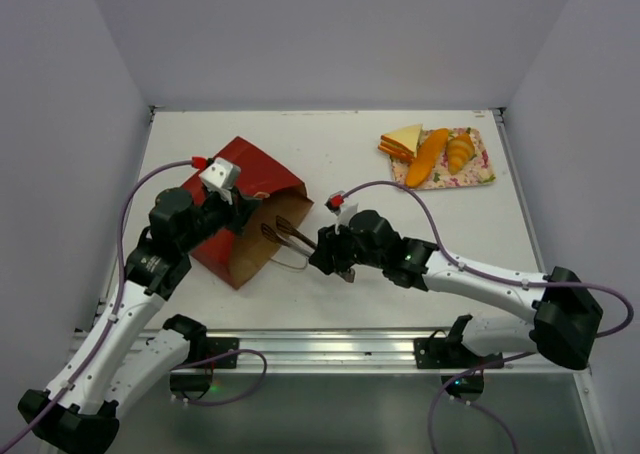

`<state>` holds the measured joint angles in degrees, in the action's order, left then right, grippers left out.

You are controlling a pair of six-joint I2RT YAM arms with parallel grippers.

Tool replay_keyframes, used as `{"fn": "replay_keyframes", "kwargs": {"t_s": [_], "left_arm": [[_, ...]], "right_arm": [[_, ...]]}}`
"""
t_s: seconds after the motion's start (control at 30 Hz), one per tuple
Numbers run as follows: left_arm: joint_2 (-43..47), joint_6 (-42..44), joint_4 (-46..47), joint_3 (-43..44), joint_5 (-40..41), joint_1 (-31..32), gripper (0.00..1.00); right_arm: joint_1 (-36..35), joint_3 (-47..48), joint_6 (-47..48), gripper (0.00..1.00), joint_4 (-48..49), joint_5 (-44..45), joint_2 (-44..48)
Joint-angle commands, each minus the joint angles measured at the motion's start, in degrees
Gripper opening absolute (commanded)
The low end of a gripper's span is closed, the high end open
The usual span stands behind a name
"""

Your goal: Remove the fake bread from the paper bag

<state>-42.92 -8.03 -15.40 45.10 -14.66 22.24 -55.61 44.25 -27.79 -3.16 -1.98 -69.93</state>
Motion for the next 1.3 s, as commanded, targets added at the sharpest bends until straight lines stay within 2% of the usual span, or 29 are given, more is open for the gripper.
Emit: {"fn": "replay_keyframes", "kwargs": {"t_s": [0.0, 0.2, 0.4, 0.6, 0.9, 1.27], "left_arm": [[1.43, 1.44, 4.41, -0.45, -6.96, -0.27, 0.00], [1.87, 1.97, 5.20, -0.80, -10.56, -0.27, 0.00], [1.87, 2.49, 6.96, -1.60, -17.51, -0.27, 0.00], [1.52, 2.76, 7.05, -1.68, -19.53, -0.27, 0.00], [1.87, 2.67, 7.31, -1.68, -19.71, -0.27, 0.00], [1.70, 2.85, 7.40, -1.68, -19.36, -0.27, 0.00]], "right_arm": [[-0.46, 2.94, 0.63, 0.49, 7.46, 1.80, -3.19], [-0.72, 3.48, -0.33, 0.50, 10.80, 1.89, -6.88], [-0.72, 2.16, -4.99, 0.51, 12.91, 3.73, -8.03], [-0.64, -0.83, -10.51, 0.51, 18.00, 0.32, -7.06], [-0.64, -2.59, -22.91, 0.52, 22.23, -2.85, -8.29], [-0.64, -3.64, -31.18, 0.54, 23.81, -5.93, -8.82]]}}
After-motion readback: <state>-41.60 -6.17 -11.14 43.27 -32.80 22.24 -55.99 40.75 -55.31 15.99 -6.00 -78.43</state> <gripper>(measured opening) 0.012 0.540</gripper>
